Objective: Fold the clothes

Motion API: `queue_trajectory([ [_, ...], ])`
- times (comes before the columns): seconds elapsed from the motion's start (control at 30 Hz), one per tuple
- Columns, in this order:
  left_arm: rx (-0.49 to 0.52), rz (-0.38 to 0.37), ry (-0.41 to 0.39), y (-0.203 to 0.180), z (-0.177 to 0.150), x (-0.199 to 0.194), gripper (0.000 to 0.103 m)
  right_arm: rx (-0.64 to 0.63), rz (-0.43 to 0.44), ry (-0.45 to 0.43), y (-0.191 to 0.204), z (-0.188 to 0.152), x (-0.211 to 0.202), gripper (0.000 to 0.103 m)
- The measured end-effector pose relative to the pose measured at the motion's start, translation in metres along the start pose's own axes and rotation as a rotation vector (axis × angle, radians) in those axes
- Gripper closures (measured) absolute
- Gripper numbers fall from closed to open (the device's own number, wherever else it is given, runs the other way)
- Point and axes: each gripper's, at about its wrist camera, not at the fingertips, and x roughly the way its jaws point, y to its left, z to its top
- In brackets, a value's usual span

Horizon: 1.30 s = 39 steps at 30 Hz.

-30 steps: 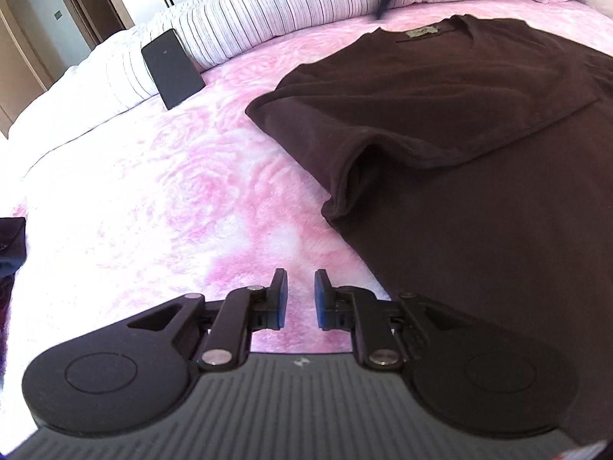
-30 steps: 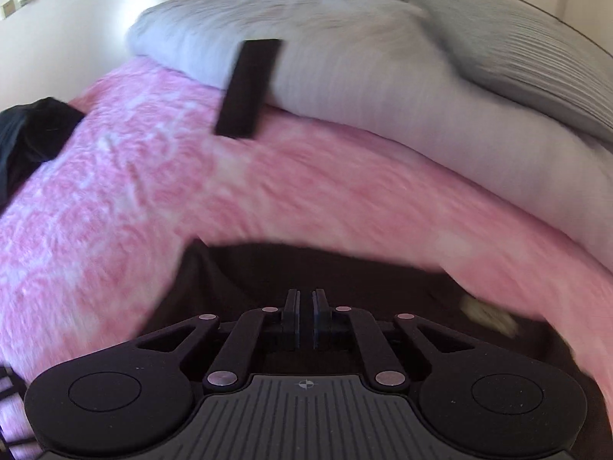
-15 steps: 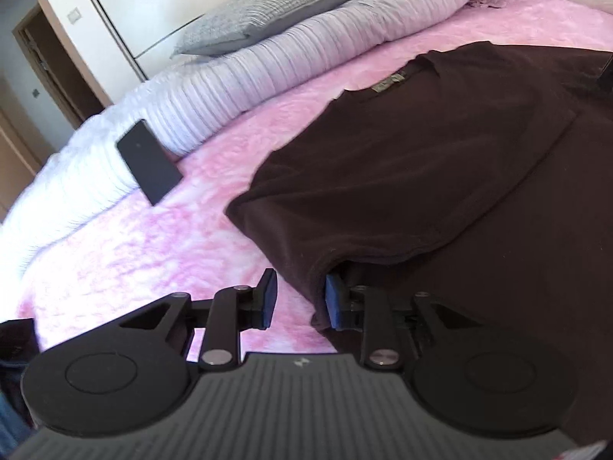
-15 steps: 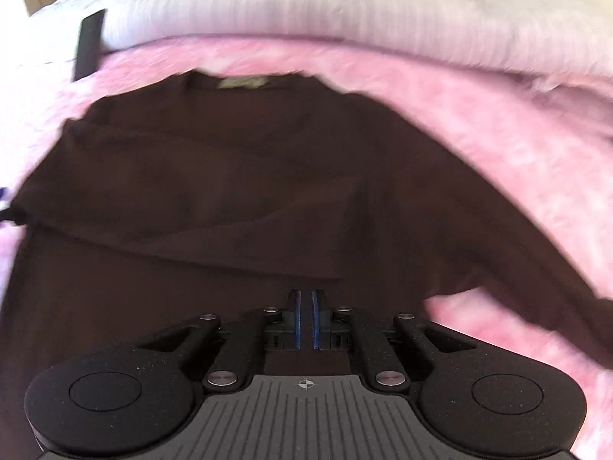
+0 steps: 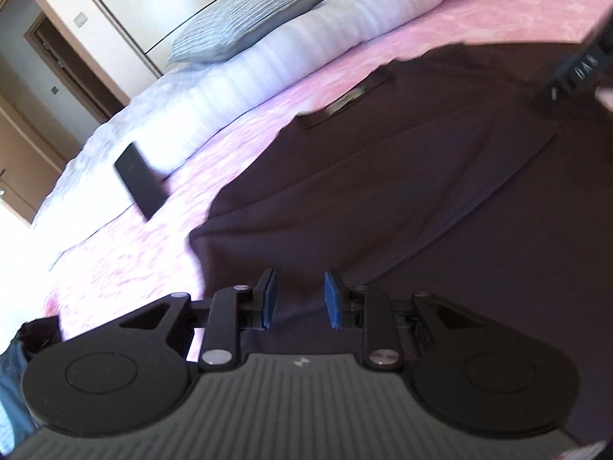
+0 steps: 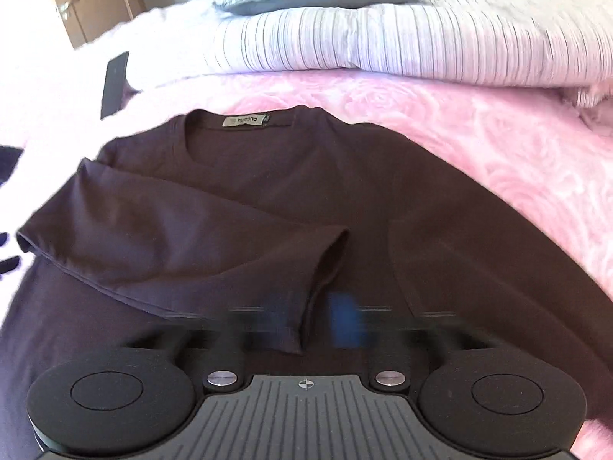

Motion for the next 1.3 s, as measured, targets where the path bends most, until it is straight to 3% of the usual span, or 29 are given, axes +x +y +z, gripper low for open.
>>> queue_trajectory([
  [0.1, 0.056, -0.032, -0.042, -0.025, 0.025, 0.004, 0.078, 0.06, 0.032, 0.002, -0.014, -0.001, -0.003, 0.011],
  [0.2, 0.081, -0.057, -0.068, -0.039, 0.042, 0.015, 0.077, 0.145, 0.121, 0.01, -0.025, 0.006, 0.005, 0.012],
  [0.37, 0.106, -0.117, -0.035, -0.046, 0.045, 0.041, 0.071, 0.254, 0.209, -0.004, -0.037, 0.024, 0.029, 0.012],
  [0.47, 0.114, -0.16, -0.001, -0.047, 0.038, 0.054, 0.071, 0.315, 0.182, 0.014, -0.041, 0.033, 0.051, 0.023],
  [0.53, 0.118, -0.19, 0.039, -0.049, 0.031, 0.061, 0.071, 0.352, 0.149, 0.037, -0.044, 0.037, 0.062, 0.061],
  [0.57, 0.121, -0.201, 0.049, -0.05, 0.028, 0.063, 0.072, 0.349, 0.14, 0.046, -0.044, 0.039, 0.063, 0.096],
  [0.6, 0.119, -0.208, 0.04, -0.05, 0.028, 0.061, 0.072, 0.349, 0.148, 0.041, -0.045, 0.041, 0.062, 0.099],
  [0.73, 0.118, -0.231, 0.015, -0.054, 0.029, 0.058, 0.071, 0.25, 0.126, -0.084, -0.05, 0.052, 0.042, 0.099],
  [0.83, 0.126, -0.242, 0.027, -0.06, 0.031, 0.059, 0.071, 0.238, 0.11, -0.036, -0.055, 0.052, 0.051, 0.095],
  [0.87, 0.132, -0.244, 0.032, -0.063, 0.032, 0.059, 0.071, 0.235, 0.089, -0.03, -0.055, 0.05, 0.048, 0.087],
  [0.97, 0.167, -0.272, 0.046, -0.07, 0.035, 0.055, 0.07, 0.24, 0.035, -0.052, -0.058, 0.036, 0.024, 0.026],
  [1.17, 0.204, -0.32, 0.088, -0.08, 0.048, 0.045, 0.07, 0.435, 0.012, -0.074, -0.096, -0.017, -0.055, 0.023],
  [1.3, 0.224, -0.347, 0.037, -0.088, 0.064, 0.02, 0.07, 0.607, -0.142, -0.189, -0.156, -0.061, -0.12, 0.023],
])
